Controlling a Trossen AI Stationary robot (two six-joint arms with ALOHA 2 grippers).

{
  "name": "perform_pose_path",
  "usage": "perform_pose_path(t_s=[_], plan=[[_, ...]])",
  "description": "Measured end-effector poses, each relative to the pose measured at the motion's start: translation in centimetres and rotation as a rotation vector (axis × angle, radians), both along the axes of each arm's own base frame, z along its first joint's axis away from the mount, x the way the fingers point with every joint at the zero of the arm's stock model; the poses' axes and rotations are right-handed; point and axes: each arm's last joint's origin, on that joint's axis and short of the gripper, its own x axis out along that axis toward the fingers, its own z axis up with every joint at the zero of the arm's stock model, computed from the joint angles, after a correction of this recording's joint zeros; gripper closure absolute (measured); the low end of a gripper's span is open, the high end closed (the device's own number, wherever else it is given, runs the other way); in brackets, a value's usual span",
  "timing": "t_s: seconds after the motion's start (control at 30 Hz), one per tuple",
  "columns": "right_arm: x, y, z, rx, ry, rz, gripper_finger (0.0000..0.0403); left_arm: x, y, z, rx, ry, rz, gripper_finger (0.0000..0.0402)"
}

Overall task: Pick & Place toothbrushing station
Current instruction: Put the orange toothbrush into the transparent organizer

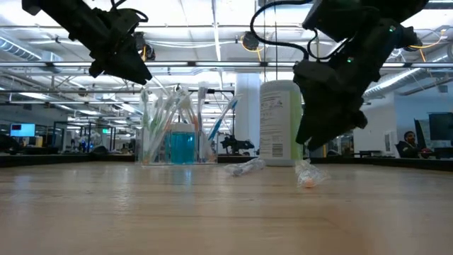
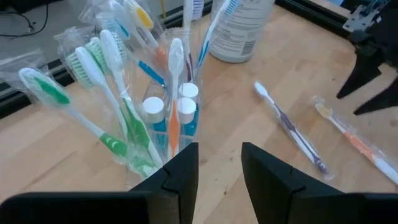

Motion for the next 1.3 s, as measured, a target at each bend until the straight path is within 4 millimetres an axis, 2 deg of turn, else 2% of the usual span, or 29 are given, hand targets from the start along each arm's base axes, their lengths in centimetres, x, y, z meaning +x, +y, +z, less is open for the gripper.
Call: perform_pose_path(t_s=[0.2,0.57,0.7,0.9,1.03,1.3], plan=[[0.4,-0.3,-1.3,0.016,0.042,-0.009,0.0216,0.0,0.0,0.0,-0.002,0.0,-0.003,0.0277],[0.6,-0.4,-2.3,0.054,0.066,-0.079,0.0216,0.0,0.0,0.0,-0.005,0.0,-0.007,0.0277],[1.5,0.0,-3.4,0.109,0.049,-0.041,0.0216,0.0,0.0,0.0,-0.005,-0.001,-0.007,0.0277],[2.1,-0.2,-5.1,0.03,0.089,0.028,0.022,0.0,0.0,0.0,-0.005,-0.001,-0.007,0.0277],[2.1,-0.4,-5.3,-0.003,0.106,0.083,0.0256,0.0,0.0,0.0,-0.005,0.0,-0.008,0.0277],[2.0,-0.4,-4.4,0.024,0.084,0.14,0.0368,0.0,0.0,0.0,0.007,0.003,-0.003,0.0277]])
